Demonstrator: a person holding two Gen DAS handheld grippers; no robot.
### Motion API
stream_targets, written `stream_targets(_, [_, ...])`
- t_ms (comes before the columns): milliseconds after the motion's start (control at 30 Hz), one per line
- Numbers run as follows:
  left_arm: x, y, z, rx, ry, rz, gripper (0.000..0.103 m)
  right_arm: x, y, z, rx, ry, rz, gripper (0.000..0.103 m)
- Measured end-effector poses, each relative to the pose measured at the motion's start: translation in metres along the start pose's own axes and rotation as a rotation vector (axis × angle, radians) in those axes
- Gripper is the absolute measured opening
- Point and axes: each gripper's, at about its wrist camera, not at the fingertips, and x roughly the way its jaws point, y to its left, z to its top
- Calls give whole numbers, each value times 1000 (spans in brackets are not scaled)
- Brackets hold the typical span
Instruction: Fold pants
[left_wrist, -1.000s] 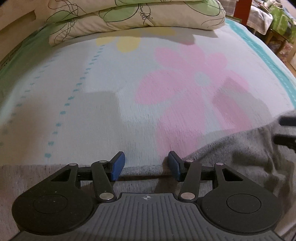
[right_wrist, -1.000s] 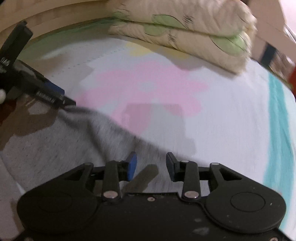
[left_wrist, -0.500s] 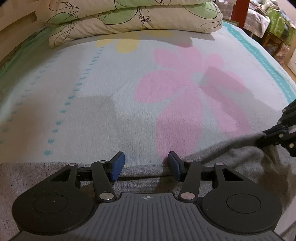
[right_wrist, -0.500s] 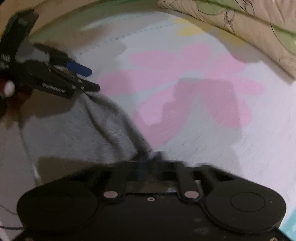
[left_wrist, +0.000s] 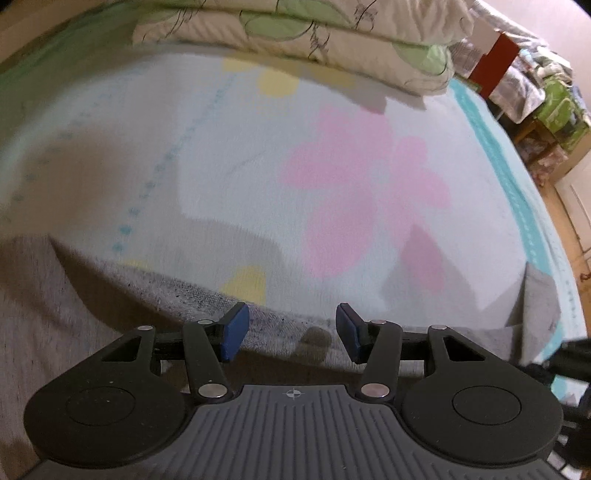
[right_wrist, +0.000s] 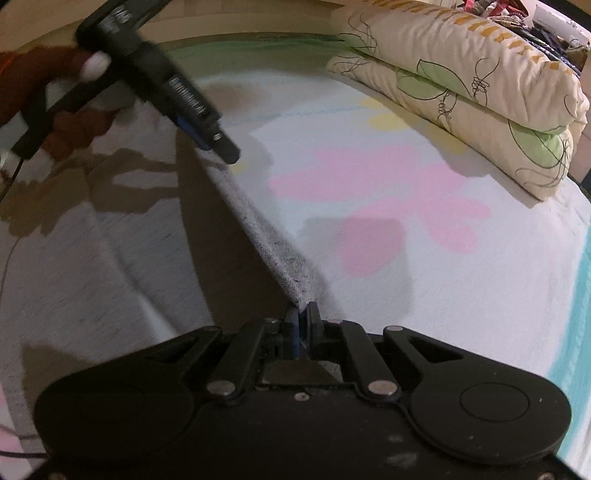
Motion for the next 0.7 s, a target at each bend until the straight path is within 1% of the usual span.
stream_targets(133, [1, 7, -6, -62, 46, -9, 51, -11, 19, -13, 11, 9, -15, 5])
stream_targets(233, [0, 13, -10, -101, 60, -13, 51, -9, 19, -14, 29, 13, -28, 5])
stream_targets(467, [-14, 30, -26, -166, 56, 0, 51, -2, 11, -13, 66, 2, -41, 5])
stream_targets(600, [-7, 41, -27, -239, 86, -33, 51, 2, 11, -13, 74, 2, -37, 5])
stream_targets(700, [-5, 46, -22, -293, 72, -65, 51, 1, 13, -19, 69, 7, -36, 5])
